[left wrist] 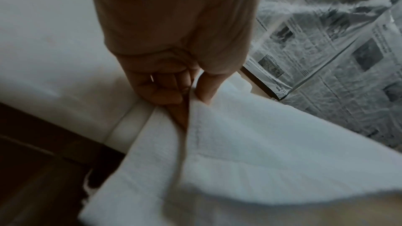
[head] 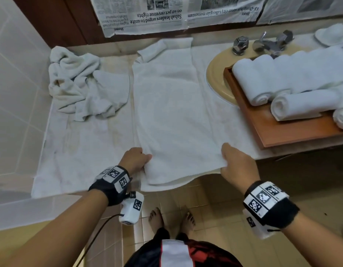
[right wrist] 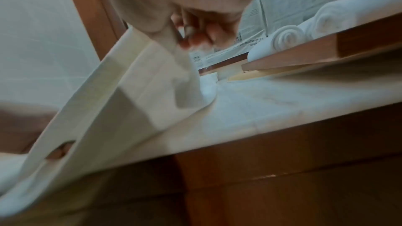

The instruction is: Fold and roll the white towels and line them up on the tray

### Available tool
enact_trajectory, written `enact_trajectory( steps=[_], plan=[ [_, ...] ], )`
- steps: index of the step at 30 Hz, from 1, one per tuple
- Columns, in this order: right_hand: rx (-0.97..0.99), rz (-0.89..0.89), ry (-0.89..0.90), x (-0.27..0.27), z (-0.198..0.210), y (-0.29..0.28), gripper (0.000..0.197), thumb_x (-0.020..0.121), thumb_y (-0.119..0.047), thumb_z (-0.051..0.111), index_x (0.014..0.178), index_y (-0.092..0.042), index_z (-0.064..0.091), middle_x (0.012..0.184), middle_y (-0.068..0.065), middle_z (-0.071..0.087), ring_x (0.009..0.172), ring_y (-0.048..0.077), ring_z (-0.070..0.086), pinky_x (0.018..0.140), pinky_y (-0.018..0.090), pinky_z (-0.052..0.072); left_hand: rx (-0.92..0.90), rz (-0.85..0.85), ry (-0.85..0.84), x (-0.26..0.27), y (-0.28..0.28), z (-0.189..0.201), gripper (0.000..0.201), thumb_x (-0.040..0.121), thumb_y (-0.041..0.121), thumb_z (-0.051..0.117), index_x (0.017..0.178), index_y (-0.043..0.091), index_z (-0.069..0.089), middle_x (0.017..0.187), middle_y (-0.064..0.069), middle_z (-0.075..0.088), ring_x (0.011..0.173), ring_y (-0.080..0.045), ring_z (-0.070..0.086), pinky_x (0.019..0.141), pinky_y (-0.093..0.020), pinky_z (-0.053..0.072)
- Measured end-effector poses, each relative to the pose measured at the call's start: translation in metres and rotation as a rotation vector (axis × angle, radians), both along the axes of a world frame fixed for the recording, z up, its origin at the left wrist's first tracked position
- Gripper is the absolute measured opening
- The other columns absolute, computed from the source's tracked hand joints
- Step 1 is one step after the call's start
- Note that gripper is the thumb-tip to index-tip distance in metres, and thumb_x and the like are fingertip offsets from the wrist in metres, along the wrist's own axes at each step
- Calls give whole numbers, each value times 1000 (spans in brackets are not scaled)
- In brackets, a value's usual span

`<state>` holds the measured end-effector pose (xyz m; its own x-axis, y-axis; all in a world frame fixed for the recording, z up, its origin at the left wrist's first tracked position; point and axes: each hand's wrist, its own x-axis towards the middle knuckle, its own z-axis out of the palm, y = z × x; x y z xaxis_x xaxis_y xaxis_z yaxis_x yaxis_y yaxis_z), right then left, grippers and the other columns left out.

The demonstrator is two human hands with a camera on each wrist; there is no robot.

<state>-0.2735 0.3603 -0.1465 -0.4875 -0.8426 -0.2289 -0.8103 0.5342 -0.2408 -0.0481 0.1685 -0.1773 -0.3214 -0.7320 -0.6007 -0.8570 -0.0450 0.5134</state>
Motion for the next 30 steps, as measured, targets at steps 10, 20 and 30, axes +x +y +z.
enact_trajectory(
  steps=[10,20,30],
  plan=[
    [276,-64,-409,-15,-2,-30,87,58,-59,83,122,-20,41,113,-1,49,103,19,51,81,31,46,256,-49,-156,12,-5,5,27,85,18,73,70,6,54,59,-6,57,51,-18,50,50,-24,36],
    [38,-416,-348,-33,-25,-106,23,90,-16,57,101,5,60,107,17,63,98,34,60,67,25,40,-14,243,29,-5,-32,-5,42,83,40,70,81,-2,65,102,-27,67,84,-32,63,76,-34,52],
    [113,-432,-327,-45,-30,-100,44,88,-21,59,125,-4,42,116,14,55,104,35,57,74,31,43,-475,-252,3,-25,-36,-5,70,83,40,68,144,26,36,151,-2,29,138,-23,31,108,-45,34]
  ],
)
